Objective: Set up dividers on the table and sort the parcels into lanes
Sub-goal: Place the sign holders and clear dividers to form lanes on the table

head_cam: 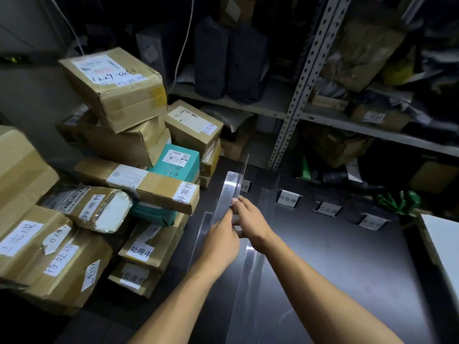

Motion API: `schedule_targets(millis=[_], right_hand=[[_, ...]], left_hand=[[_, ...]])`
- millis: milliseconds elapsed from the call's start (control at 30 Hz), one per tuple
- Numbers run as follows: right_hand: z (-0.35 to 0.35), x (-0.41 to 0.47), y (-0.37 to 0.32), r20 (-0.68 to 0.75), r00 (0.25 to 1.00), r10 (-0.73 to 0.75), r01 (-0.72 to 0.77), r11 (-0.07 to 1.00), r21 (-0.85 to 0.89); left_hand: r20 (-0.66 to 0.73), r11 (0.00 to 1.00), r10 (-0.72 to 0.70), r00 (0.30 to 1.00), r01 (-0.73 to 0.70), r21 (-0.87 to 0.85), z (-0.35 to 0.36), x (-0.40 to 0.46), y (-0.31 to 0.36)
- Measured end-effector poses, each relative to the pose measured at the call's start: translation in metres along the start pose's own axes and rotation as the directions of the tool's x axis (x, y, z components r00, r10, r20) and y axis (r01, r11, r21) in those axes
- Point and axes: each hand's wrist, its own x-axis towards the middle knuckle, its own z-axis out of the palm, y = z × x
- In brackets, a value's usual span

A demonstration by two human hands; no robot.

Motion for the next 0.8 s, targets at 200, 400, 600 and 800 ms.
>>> schedule_targets(millis=[200, 400, 600, 800], right_hand=[[-0.084, -0.01, -0.01, -0.139, 0.989, -0.054, 0.051, 0.998, -0.023], [-0.176, -0.015, 0.002, -0.234, 0.972, -0.017, 0.008, 0.999, -0.037], [-0.234, -0.006, 0.034, -0.268, 0.961, 0.068, -0.075, 0.997, -0.019], [-0.259, 0.013, 0.072, -0.272, 0.949, 0.157, -0.166, 0.986, -0.009]], left_hand=[[0.185, 0.964, 0.107, 0.977, -0.056, -0.259, 0.038, 0.005, 0.068], [0.33, 0.935, 0.187, 0.925, -0.065, -0.348, 0.096, 0.015, 0.131], [0.449, 0.908, 0.201, 0.871, 0.007, -0.419, 0.156, 0.028, 0.154], [0.526, 0.905, 0.134, 0.84, 0.112, -0.41, 0.209, 0.042, 0.15]])
